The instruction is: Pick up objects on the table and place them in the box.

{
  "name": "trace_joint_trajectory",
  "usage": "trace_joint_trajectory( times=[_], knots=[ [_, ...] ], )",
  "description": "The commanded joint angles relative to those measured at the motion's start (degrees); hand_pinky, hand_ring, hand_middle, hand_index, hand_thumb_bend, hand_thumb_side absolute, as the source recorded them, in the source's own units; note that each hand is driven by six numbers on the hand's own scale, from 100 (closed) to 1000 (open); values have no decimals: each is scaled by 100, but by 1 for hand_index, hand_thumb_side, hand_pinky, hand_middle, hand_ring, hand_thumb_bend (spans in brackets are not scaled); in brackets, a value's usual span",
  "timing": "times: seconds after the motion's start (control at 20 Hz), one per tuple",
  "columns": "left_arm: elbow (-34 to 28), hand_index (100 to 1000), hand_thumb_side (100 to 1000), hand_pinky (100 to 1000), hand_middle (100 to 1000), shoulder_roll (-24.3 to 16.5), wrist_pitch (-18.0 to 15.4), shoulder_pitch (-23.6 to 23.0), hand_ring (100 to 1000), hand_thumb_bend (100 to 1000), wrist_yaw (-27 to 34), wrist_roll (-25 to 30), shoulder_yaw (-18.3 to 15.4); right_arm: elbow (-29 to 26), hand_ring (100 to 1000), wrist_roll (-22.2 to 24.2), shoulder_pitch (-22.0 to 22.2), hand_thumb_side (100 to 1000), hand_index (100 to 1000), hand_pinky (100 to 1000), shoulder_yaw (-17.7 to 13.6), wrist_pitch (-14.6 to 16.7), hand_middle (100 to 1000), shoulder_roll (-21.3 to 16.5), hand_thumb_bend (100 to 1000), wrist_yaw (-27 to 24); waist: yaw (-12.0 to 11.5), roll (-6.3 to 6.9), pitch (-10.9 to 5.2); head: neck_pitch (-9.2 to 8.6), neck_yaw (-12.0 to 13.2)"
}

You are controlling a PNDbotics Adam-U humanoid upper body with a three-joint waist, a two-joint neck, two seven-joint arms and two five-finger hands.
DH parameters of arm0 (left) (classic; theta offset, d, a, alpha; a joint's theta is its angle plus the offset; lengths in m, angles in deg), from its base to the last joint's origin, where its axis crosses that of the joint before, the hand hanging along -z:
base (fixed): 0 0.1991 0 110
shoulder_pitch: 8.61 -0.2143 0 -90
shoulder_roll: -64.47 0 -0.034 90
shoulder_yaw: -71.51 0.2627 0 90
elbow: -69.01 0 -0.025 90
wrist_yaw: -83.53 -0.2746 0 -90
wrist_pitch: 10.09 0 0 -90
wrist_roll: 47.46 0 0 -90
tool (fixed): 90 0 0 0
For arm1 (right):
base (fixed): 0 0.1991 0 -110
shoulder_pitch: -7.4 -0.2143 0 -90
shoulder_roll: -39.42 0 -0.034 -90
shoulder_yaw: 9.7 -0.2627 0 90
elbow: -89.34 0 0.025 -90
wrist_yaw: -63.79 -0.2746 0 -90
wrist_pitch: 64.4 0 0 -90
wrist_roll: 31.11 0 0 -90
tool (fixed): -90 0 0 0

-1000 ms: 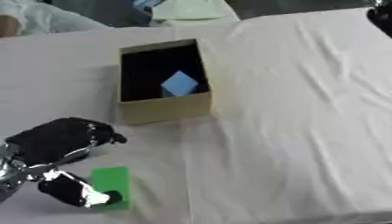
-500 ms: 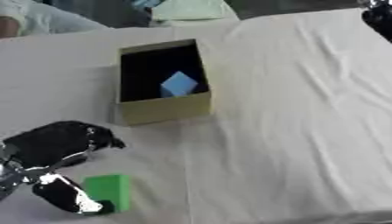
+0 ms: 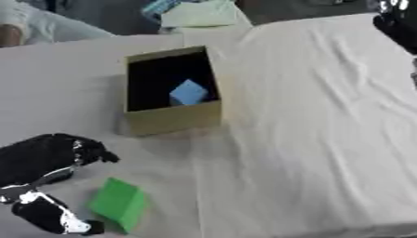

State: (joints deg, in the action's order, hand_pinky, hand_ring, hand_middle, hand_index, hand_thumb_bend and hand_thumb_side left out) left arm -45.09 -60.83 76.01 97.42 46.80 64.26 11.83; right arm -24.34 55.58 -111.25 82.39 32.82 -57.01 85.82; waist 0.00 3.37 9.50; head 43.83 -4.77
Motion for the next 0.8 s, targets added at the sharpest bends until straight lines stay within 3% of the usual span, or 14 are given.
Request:
trace_joint_trajectory(
  times=[0.05,0.4,0.65,0.8],
  knots=[
    [-50,887,593,723,708,-248,-64,-1,750,668,75,-125,-152,-91,729,-16,-40,718,820,825,-71,-13,520,-95,100,12,-17,-5,-97,29,-25],
    [-50,890,583,733,717,-297,-141,-80,761,677,44,-332,-213,-91,729,-15,-29,718,820,825,-72,-17,520,-92,100,13,-29,-4,-111,29,-55],
    [-50,896,437,763,771,-279,-314,-79,801,758,-153,-165,-204,-91,728,-15,-17,719,820,824,-68,-23,519,-80,100,6,-19,-9,-106,29,-67],
    [-50,896,417,760,777,-228,-271,-58,800,771,-351,-33,-195,-91,728,-14,-16,720,820,824,-63,-24,518,-67,100,0,-2,-13,-96,29,-71]
  ],
)
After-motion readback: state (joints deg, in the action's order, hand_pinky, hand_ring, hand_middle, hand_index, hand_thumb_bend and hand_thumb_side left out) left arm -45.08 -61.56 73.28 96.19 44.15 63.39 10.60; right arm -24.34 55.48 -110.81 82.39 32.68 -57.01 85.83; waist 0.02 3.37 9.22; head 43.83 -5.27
